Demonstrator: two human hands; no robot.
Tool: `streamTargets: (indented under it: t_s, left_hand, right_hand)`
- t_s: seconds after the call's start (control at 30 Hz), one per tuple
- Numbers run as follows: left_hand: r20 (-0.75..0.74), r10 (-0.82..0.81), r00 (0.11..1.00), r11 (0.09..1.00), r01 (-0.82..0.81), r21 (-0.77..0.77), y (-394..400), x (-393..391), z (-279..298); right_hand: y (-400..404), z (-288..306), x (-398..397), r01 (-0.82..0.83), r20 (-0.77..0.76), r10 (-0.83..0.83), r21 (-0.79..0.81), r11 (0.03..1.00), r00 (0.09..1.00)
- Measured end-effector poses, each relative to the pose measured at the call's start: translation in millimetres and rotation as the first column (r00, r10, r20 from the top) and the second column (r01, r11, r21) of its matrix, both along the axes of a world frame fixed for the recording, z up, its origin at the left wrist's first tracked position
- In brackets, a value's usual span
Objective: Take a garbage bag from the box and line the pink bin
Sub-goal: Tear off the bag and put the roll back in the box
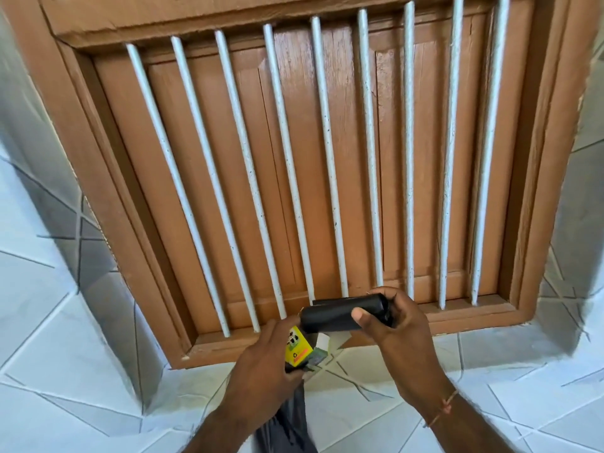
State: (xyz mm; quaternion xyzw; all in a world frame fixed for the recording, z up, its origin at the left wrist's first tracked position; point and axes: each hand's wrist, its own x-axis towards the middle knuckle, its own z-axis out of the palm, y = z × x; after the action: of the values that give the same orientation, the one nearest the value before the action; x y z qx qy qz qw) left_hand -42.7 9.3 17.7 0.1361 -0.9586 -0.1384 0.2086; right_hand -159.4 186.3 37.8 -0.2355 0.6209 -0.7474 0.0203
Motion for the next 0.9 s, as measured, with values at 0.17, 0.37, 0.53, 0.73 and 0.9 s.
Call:
streamTargets:
  t_s: [0.17, 0.37, 0.53, 0.73, 0.9]
  left_hand:
    - [-0.026, -0.045, 0.999, 0.999, 0.045, 0.007, -12, 16, 11]
    - [-0.065, -0.096, 0.993, 0.995, 0.096, -0.007, -16, 24, 20]
    - [-0.081, -0.127, 0.989, 0.992, 0.127, 0.000, -21, 29, 25]
    - [-0.071, -0.157, 0.985, 0.986, 0.160, 0.036, -9, 29, 24]
    - [-0.098, -0.146, 0.984, 0.988, 0.150, 0.032, -1, 22, 31]
  right_hand:
    - [9, 15, 6, -0.118, -0.175, 0.158, 0.218, 0.969, 0.972]
    - [14, 25, 3, -0.273, -0.156, 0.313, 0.235, 0.933, 0.937]
    - [11, 27, 3, -0.234, -0.188, 0.289, 0.267, 0.935, 0.939]
    - [3, 28, 7, -0.289, -0.203, 0.364, 0.322, 0.902, 0.909]
    - [-25, 6, 21, 0.037, -0.428, 0.182, 0.454, 0.890, 0.885]
